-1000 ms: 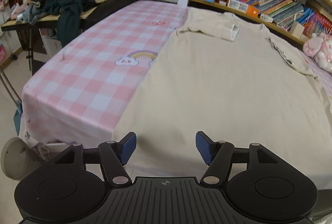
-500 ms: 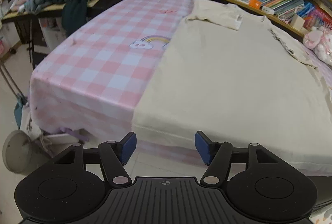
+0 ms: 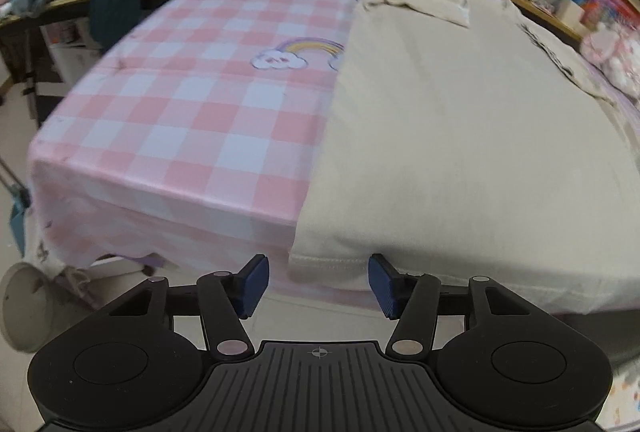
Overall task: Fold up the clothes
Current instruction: 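Release the edge and bring both tools to the T-shirt hem end, then grasp the hem end of the folded T-shirt with both grippers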
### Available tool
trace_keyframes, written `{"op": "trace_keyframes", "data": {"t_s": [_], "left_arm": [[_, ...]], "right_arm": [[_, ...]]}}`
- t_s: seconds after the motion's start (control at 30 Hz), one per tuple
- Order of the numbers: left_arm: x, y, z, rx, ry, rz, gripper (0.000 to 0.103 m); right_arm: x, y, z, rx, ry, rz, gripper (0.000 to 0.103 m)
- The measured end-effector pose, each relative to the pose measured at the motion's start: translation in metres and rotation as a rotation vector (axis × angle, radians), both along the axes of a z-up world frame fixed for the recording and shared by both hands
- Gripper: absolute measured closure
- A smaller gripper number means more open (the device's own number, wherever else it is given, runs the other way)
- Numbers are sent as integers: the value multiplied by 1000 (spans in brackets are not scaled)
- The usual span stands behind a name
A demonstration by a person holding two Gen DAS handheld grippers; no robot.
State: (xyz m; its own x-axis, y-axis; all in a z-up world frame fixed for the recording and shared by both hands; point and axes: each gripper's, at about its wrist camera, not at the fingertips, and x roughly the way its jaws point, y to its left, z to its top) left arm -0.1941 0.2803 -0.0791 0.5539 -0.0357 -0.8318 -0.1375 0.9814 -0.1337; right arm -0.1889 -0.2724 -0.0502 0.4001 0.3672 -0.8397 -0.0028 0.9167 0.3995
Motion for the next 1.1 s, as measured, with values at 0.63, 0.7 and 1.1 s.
{"op": "trace_keyframes", "data": {"t_s": [0.63, 0.7, 1.1], "left_arm": [[-3, 14, 16, -179, -27, -92, 90], [0, 11, 14, -166, -16, -91, 88], [8, 23, 1, -234, 8, -59, 90]], "right_arm": [[-8, -12, 26, 127, 7, -11, 93], [-6, -7, 26, 129, 8, -8, 93], [7, 4, 13, 116, 52, -2, 87]]}}
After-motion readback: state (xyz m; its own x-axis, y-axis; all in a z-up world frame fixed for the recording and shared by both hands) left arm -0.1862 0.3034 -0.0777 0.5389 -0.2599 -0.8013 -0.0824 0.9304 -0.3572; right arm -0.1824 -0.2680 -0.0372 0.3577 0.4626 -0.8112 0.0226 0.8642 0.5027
